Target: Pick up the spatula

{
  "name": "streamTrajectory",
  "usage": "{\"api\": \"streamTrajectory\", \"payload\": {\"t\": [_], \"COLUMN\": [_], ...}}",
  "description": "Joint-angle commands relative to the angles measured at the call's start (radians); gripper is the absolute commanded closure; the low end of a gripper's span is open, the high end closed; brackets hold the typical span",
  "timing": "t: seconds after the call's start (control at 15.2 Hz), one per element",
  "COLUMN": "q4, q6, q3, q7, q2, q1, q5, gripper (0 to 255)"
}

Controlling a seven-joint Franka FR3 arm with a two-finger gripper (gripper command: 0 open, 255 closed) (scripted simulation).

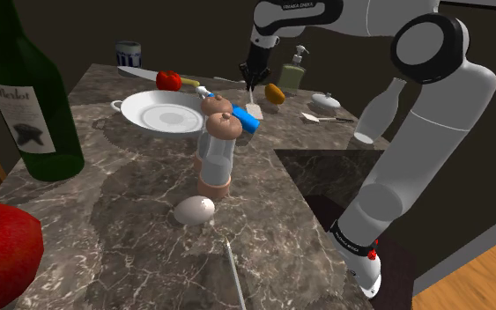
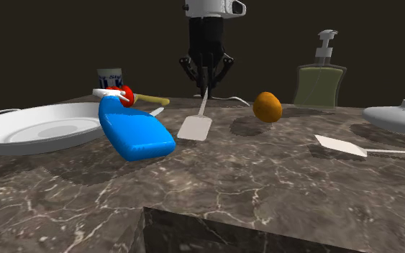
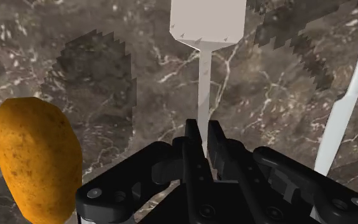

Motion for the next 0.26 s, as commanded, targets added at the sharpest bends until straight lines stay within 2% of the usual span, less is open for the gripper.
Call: {"api": "streamTrajectory", "payload": {"t": [0.0, 0.2], "q4": [0.024, 0.039], "q6": [-0.026, -0.041], "q3": [0.0, 0.0], "q7": [0.0, 0.0], "q2": [-0.001, -0.002], "q1": [0.0, 0.0], "q5": [0.0, 0.0], "gripper": [255, 255]}}
